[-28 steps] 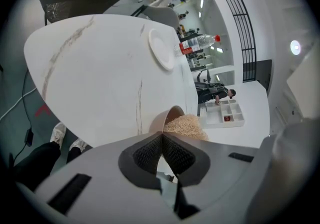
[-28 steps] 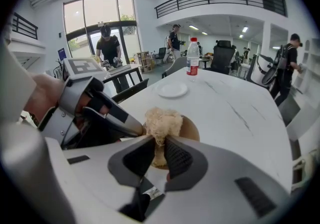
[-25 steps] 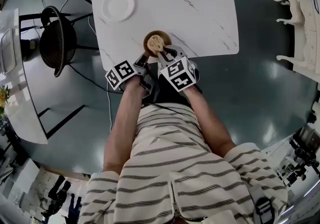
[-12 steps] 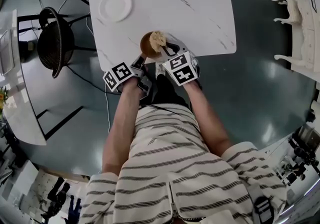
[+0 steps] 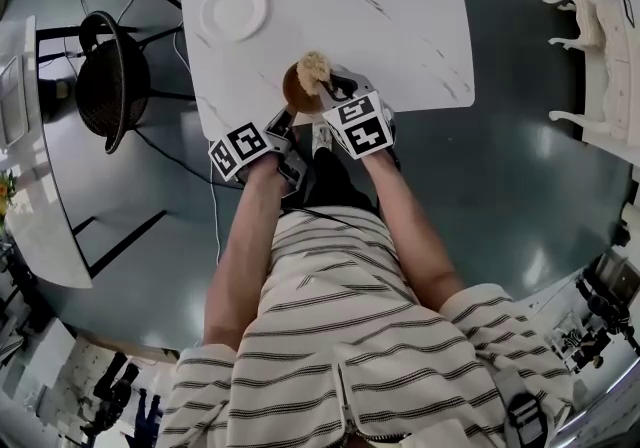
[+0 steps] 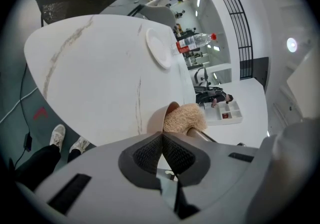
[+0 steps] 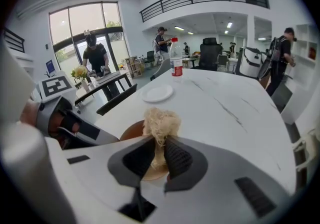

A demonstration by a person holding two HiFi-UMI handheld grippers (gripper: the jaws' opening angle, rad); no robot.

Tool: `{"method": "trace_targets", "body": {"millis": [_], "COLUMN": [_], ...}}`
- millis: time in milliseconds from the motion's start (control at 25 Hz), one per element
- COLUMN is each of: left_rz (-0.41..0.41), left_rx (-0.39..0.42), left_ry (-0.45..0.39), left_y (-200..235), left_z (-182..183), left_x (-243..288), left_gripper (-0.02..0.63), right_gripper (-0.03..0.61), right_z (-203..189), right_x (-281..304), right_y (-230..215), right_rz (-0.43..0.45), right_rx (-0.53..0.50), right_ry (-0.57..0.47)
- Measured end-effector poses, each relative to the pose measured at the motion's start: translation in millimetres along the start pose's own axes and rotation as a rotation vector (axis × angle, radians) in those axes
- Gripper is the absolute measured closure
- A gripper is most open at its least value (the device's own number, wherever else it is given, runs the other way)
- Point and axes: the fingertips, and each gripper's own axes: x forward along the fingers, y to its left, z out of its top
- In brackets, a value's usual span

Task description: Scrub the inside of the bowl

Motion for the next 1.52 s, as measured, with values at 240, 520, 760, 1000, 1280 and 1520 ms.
{"method": "trace_targets", "body": {"millis": [240,520,760,1000,1280,1520], "left_rz": [0.000,-0.002,0.004,0.010,0.010,0.012], "left_rx": [0.008,0.012,0.014,0.017,-0.001,-0.008], "left_ry": [-0.001,0.003,-0.009,-0.009,-0.023,-0.024], "left_y": [1,1,1,-1,1,2], "left_z": [1,1,4,5,5,6], "left_x": [0,3,2,3,2,1], "left_gripper": [0.607,0.606,0.607,0.607,0.607,0.607], "right_gripper": [0.515,0.515,0.515,0.515,0.515,0.515], "right_z": [9,12,2,-3,-12,-23], "right_x": [6,13,13,8,2,-5], "right_y": [8,24,38,40,41,34], "right_rz": [0.018,0.058,0.098,0.112,0.107,0.103], "right_rx": [-0.004,-0.018,-0.051,-0.078,-0.140,-0.143], "right_ry": [-0.005,0.005,0.031,0.051,0.079,0.090]}}
